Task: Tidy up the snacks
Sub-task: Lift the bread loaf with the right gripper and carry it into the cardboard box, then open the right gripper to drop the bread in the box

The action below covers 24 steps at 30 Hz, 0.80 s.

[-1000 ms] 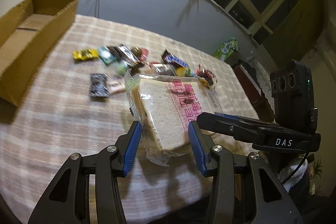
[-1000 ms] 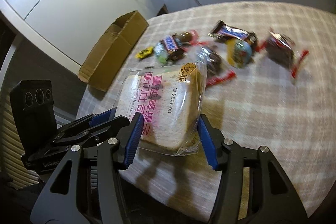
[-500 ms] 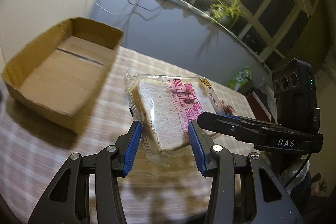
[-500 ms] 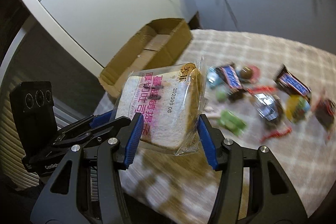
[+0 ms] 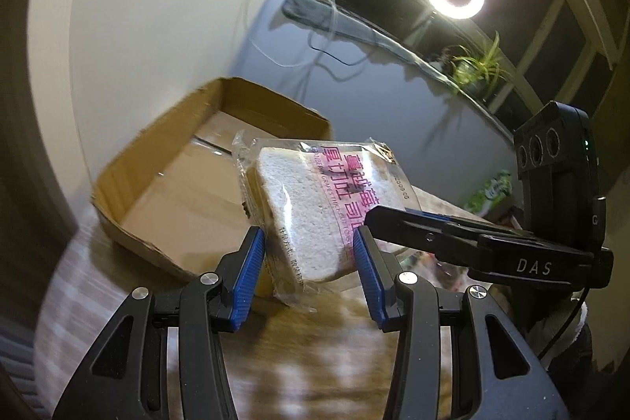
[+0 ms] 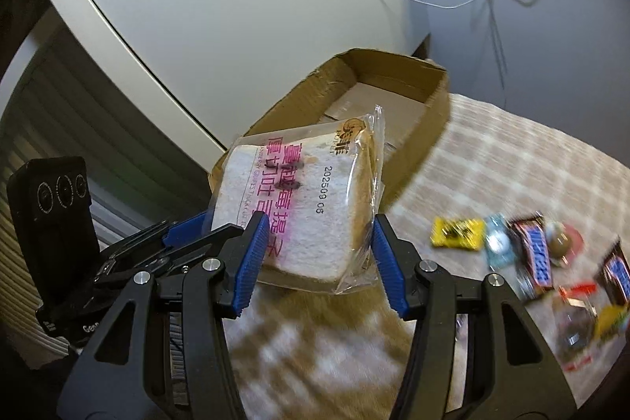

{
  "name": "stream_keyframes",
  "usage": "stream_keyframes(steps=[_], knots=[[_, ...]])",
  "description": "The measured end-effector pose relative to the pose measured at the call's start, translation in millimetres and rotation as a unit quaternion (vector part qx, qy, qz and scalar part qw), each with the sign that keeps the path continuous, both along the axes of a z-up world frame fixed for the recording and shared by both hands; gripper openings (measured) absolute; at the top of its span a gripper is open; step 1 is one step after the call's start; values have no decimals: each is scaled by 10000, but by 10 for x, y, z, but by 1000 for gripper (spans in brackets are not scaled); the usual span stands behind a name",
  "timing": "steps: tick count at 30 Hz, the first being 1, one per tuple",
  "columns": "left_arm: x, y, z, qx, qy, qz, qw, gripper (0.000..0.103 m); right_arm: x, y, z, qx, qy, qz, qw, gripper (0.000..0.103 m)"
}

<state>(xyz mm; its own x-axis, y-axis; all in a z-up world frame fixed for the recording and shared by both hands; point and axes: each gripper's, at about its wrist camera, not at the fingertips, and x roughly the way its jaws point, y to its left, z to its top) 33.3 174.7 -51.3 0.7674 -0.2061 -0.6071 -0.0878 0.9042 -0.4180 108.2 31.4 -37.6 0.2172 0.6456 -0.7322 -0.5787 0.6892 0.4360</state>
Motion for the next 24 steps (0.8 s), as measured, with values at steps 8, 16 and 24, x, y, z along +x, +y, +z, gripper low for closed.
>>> stream_keyframes(steps=[8, 16, 24], knots=[[135, 293, -131, 69, 167, 292, 9994, 44, 239, 414, -180, -129, 123, 229, 9996, 56], [199, 423, -201, 78, 240, 409, 9988, 44, 374, 638, -304, -253, 143, 333, 9990, 56], [201, 406, -199, 185, 262, 467, 9984, 44, 448, 633, -382, -385, 76, 191, 9990, 56]])
